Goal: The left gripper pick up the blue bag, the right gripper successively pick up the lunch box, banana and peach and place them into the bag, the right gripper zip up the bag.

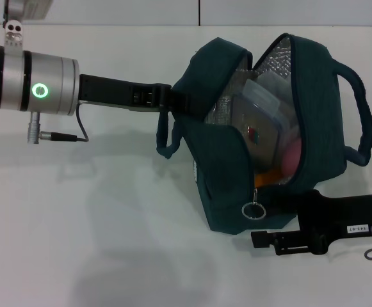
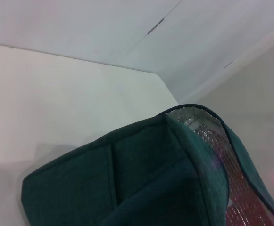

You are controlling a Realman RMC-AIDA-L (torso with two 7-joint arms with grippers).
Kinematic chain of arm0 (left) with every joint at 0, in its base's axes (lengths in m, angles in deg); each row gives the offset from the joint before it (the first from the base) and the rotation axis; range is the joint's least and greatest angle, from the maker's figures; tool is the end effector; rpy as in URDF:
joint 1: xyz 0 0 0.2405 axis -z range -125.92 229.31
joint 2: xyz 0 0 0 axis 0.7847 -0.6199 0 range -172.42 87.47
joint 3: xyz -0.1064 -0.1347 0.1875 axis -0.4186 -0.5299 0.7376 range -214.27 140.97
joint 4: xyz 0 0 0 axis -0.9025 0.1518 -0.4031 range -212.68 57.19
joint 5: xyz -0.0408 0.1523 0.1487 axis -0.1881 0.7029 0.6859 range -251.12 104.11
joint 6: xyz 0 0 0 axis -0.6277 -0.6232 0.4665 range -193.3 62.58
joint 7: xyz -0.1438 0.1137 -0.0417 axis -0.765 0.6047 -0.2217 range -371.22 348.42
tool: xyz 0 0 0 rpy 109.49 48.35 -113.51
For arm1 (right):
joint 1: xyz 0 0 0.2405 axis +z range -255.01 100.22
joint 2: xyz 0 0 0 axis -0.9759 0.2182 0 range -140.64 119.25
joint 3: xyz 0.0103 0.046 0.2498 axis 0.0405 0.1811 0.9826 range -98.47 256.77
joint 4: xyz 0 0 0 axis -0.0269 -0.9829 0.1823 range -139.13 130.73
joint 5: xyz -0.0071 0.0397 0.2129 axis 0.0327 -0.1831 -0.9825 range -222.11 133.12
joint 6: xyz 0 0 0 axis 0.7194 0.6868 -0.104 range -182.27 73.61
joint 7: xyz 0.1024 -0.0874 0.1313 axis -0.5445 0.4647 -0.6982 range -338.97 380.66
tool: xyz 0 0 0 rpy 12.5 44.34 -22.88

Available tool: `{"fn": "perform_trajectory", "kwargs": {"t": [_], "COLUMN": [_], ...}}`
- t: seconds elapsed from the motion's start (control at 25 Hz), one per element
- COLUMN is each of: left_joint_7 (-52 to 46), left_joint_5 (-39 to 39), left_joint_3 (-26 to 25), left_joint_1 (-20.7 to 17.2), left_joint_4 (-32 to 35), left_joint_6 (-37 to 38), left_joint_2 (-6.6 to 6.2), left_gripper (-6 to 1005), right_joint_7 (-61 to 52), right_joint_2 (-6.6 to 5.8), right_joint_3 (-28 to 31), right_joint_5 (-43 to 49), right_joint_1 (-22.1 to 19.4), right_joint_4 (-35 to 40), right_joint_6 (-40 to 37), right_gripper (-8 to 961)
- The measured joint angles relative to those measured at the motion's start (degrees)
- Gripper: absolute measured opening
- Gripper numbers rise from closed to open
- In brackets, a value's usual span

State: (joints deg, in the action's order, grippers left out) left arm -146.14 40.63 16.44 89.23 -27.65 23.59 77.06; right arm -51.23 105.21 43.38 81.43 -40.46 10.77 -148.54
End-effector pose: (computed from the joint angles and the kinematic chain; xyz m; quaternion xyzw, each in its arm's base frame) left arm -0.1670 0.3788 -0.0404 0.8560 0.4792 0.1938 0.0000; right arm 0.2427 0.2973 -0.0878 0.9423 -0.2347 -0.2362 0.0345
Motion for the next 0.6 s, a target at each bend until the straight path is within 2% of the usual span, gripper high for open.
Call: {"fn": "perform_trajectory", "kwargs": {"t": [0.44, 0.6], "left_joint_7": [0.08, 0.09], "left_joint_5": [0.00, 0.01], "left_joint_3": [-0.01, -0.02], "left_joint_1": [0.00, -0.01], "left_joint_4": [0.00, 0.00], "left_joint_6": [0.05, 0.14], "left_joint_2": [0.00, 0.00], "left_gripper": [146, 146], "right_joint_7": [0.04, 0.02], "right_joint_2": [0.23, 0.29], "right_joint_3": [0.00, 0.01], "right_joint_5": [-0.24, -0.18], "right_joint_1": [2.63, 3.18], "right_joint_4": [-3.93, -4.58], "right_joint_6": [2.80, 3.86], "right_gripper": [657, 503]}}
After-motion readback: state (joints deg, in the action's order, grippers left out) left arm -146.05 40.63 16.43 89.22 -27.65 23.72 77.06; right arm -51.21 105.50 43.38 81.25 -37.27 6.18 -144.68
